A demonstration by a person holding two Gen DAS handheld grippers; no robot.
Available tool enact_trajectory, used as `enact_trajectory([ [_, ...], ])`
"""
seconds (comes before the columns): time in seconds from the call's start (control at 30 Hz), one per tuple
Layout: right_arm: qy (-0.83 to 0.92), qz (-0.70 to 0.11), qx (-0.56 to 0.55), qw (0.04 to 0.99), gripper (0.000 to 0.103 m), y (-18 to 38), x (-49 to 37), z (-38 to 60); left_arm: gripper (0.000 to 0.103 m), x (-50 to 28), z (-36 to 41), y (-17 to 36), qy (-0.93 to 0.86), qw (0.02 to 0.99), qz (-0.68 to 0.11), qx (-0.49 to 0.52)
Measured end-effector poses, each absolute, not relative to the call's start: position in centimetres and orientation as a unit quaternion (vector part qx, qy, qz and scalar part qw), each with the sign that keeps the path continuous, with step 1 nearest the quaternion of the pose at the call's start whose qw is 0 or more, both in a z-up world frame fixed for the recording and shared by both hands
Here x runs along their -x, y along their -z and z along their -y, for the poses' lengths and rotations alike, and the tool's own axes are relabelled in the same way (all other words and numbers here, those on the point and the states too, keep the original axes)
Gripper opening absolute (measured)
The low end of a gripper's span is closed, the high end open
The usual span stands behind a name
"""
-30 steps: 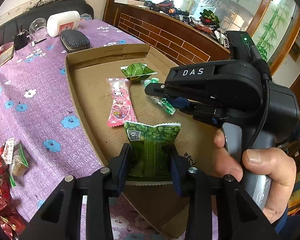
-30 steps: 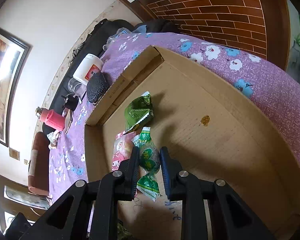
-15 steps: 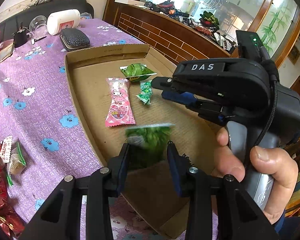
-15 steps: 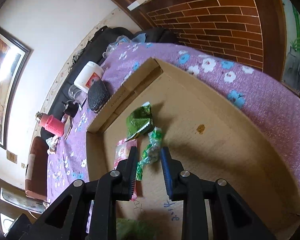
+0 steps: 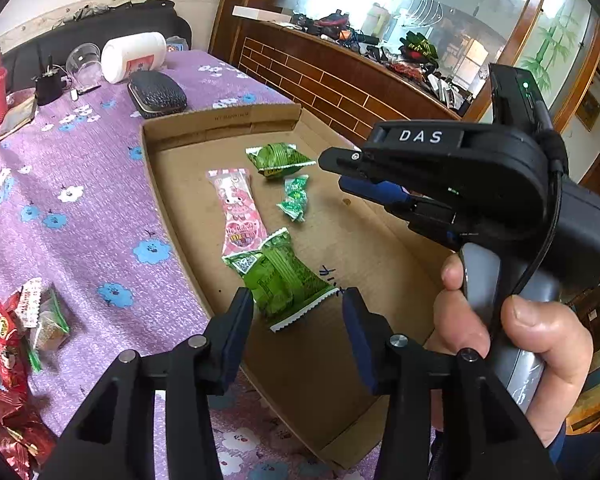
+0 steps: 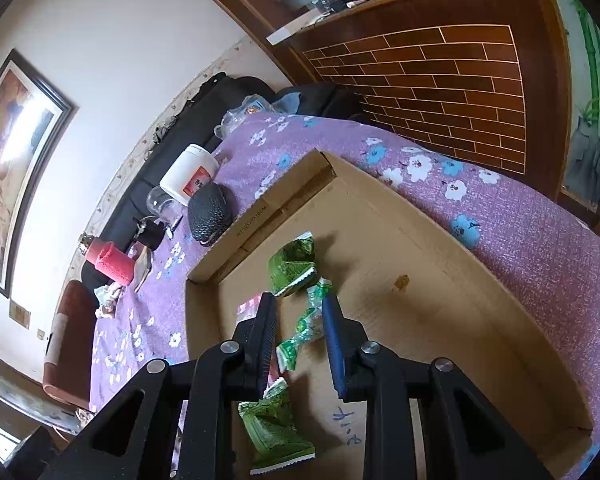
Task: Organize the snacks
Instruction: 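Carry both green snacks into the cardboard box and open both tools, then grasp a red foil wrapper with the left tool while the right tool grasps a red wrapper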
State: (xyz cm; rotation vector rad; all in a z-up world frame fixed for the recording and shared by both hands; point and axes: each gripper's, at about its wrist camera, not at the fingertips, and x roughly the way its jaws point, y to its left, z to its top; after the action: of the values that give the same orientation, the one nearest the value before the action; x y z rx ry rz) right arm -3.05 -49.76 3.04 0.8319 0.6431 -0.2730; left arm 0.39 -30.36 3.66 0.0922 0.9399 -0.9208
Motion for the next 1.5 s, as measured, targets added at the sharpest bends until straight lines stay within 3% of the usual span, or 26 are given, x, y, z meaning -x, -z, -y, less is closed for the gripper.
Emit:
enact_trajectory([
  [0.17, 0.130, -0.303, -0.388, 0.861, 0.031, -3.3, 2.9, 49.5, 0.046, -0.6, 30.0, -4.1, 0.424, 0.795, -0.431, -0.039],
  [0.7, 0.105, -0.274, -0.347, 0.891, 0.033, -4.8, 2.8, 47.2, 0.046, -0.6, 28.0, -5.9, 0.403, 0.811, -0.423, -0.027],
  [1.03, 0.057, -0.245, -0.292, 0.923, 0.035, -6.3, 2.7, 44.0, 0.046, -0.3, 19.3, -7.4, 0.331, 0.843, -0.423, -0.022],
  [1.17, 0.031, -0.234, -0.264, 0.935, 0.041, -6.9, 2.7, 42.2, 0.058, -0.5, 13.8, -7.5, 0.277, 0.868, -0.412, -0.018],
  [1.33, 0.025, -0.238, -0.253, 0.937, 0.042, -6.8, 2.4, 41.5, 0.058, -2.0, 9.0, -5.1, 0.228, 0.868, -0.442, 0.005],
  [1.5, 0.020, -0.241, -0.249, 0.938, 0.042, -6.6, 2.4, 41.2, 0.058, -2.7, 9.1, -2.4, 0.226, 0.851, -0.474, 0.002],
])
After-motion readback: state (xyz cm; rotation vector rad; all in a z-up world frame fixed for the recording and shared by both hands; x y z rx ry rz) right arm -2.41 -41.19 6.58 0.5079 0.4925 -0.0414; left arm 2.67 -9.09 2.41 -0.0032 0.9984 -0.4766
